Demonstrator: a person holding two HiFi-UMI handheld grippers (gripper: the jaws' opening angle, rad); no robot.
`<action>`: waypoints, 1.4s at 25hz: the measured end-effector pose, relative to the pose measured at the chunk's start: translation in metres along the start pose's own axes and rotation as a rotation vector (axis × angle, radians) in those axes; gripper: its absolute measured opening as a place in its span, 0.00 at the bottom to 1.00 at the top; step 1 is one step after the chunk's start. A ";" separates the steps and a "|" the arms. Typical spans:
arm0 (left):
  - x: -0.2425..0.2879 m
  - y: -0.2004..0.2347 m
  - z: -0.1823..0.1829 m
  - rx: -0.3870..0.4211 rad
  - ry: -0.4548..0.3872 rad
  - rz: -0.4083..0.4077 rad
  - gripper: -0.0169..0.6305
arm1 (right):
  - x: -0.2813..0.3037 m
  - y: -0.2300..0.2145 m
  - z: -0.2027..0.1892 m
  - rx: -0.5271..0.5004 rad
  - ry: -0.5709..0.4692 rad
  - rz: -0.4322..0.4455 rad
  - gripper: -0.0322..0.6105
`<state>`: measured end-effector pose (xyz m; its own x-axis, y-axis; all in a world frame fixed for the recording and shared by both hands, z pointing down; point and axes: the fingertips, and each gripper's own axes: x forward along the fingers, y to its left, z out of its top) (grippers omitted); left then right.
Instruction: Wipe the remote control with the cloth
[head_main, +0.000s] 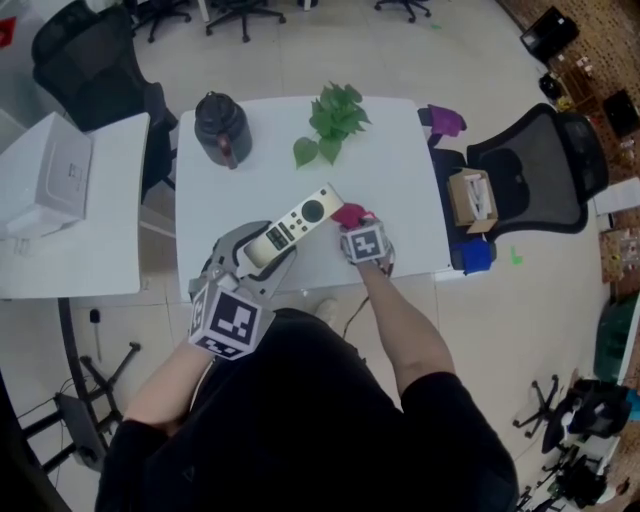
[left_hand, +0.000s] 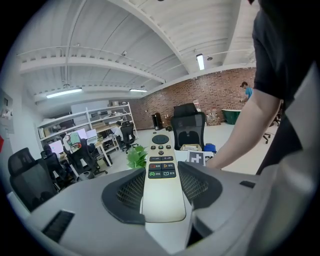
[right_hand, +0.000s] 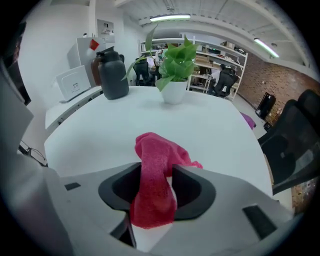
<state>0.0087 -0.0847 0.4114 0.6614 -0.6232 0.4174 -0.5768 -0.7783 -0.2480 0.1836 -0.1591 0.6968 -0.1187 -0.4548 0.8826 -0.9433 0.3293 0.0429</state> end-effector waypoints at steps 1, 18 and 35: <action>0.000 0.000 0.000 0.004 0.002 0.003 0.35 | 0.000 -0.003 -0.001 -0.004 0.007 -0.015 0.31; 0.025 0.032 -0.021 0.108 0.050 0.078 0.35 | -0.195 0.033 0.082 0.024 -0.553 0.119 0.20; 0.038 0.022 -0.008 0.468 0.063 0.101 0.35 | -0.287 0.192 0.142 -0.636 -0.599 0.251 0.20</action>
<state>0.0173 -0.1250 0.4292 0.5745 -0.7025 0.4201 -0.3494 -0.6746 -0.6503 -0.0076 -0.0826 0.3859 -0.6063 -0.6038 0.5176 -0.5402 0.7903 0.2891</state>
